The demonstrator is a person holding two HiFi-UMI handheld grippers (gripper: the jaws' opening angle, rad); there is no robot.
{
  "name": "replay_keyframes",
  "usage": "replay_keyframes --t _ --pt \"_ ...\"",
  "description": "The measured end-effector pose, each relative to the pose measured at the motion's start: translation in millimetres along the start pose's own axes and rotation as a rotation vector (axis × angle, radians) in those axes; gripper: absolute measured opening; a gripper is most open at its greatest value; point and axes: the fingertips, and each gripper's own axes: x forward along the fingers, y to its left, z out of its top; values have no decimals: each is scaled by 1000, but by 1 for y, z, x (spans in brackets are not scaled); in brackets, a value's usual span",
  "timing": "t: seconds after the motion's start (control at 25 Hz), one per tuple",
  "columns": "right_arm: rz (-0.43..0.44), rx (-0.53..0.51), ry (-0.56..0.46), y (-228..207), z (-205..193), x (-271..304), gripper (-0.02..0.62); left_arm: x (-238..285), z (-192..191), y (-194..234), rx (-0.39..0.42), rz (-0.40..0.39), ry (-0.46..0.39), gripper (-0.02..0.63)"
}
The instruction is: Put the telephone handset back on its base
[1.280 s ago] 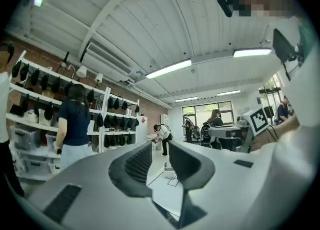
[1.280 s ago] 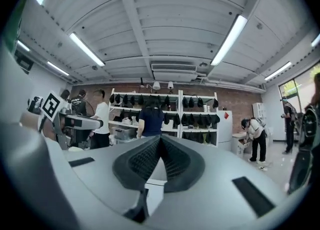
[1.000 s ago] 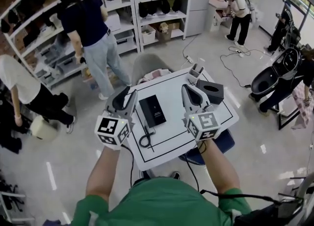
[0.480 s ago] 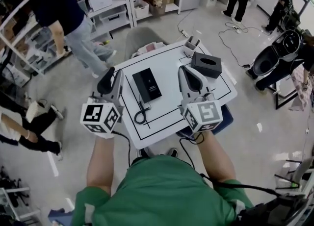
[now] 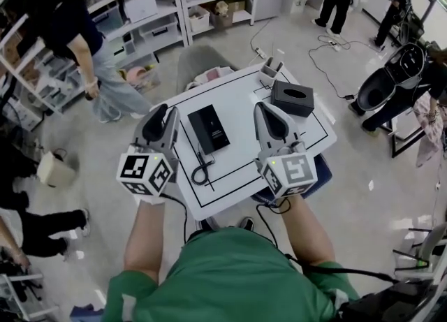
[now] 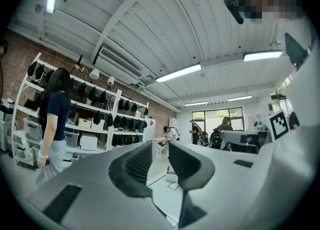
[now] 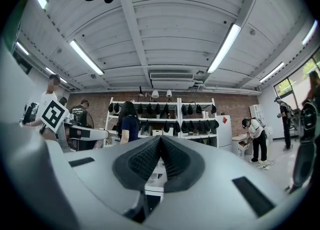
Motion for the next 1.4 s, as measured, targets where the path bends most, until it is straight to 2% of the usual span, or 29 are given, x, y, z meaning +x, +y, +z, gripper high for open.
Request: replay_keyframes --t 0.64,1.4 --pt "0 -36 7 7 6 9 23 13 4 8 -66 -38 -18 117" --pt "11 -36 30 19 -1 22 23 18 -9 25 -80 -42 13 117"
